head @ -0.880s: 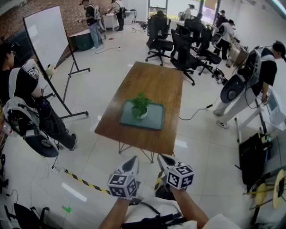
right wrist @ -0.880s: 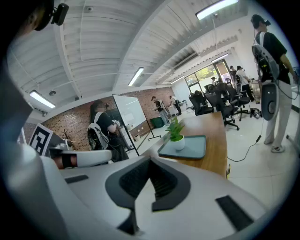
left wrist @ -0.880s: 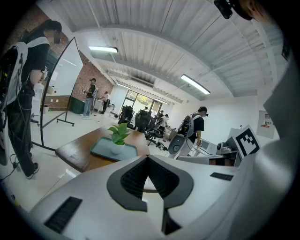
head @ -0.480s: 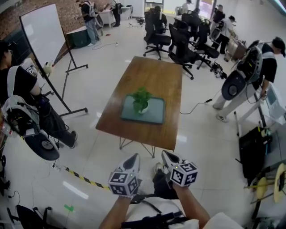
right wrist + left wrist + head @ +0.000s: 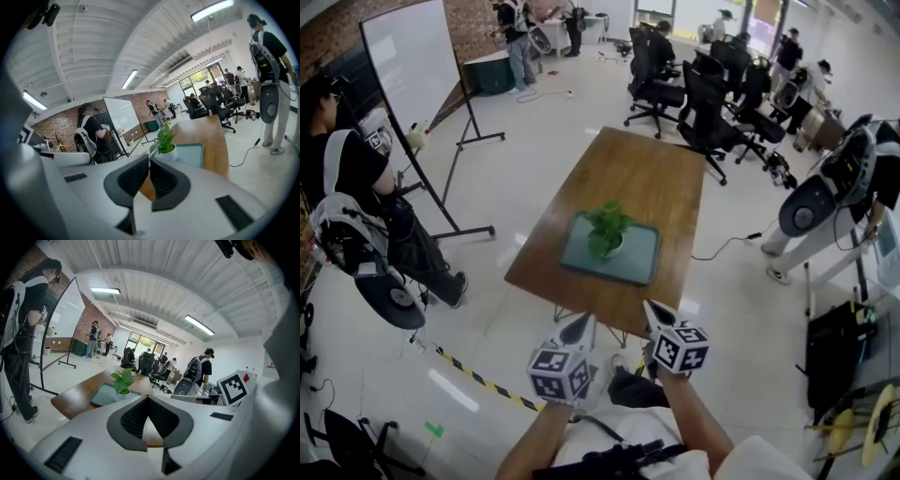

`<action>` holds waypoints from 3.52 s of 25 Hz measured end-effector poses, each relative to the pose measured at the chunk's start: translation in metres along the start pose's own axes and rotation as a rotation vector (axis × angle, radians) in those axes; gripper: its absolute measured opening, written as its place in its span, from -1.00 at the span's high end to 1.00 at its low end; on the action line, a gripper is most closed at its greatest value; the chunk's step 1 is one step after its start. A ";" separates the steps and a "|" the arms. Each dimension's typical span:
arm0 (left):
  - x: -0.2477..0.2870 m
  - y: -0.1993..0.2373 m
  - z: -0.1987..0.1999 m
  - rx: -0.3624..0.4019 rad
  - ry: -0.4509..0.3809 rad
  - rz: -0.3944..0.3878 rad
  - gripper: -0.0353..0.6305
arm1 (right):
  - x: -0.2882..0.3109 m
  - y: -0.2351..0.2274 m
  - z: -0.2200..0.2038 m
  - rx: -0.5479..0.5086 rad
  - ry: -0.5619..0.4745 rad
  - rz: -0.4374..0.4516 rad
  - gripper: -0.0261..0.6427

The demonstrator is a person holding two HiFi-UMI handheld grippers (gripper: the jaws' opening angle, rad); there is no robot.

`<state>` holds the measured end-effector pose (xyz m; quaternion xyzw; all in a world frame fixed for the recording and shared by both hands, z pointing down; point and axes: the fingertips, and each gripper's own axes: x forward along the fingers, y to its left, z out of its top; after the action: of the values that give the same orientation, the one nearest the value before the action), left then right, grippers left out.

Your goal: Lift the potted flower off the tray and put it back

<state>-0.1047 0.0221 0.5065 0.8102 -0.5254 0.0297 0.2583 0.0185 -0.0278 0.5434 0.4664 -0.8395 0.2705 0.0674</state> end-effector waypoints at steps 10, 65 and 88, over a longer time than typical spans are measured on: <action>0.093 0.024 0.027 -0.019 0.017 0.037 0.92 | 0.097 -0.055 0.042 -0.025 0.042 0.004 0.71; 0.175 0.032 0.035 -0.101 0.099 0.048 0.92 | 0.251 -0.222 0.069 0.321 0.119 -0.155 0.78; 0.202 -0.011 0.006 -0.112 0.197 -0.069 0.92 | 0.138 -0.329 0.012 0.456 0.093 -0.381 0.78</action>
<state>-0.0067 -0.1456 0.5619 0.8053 -0.4699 0.0709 0.3544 0.2135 -0.2749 0.7123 0.6057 -0.6505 0.4555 0.0489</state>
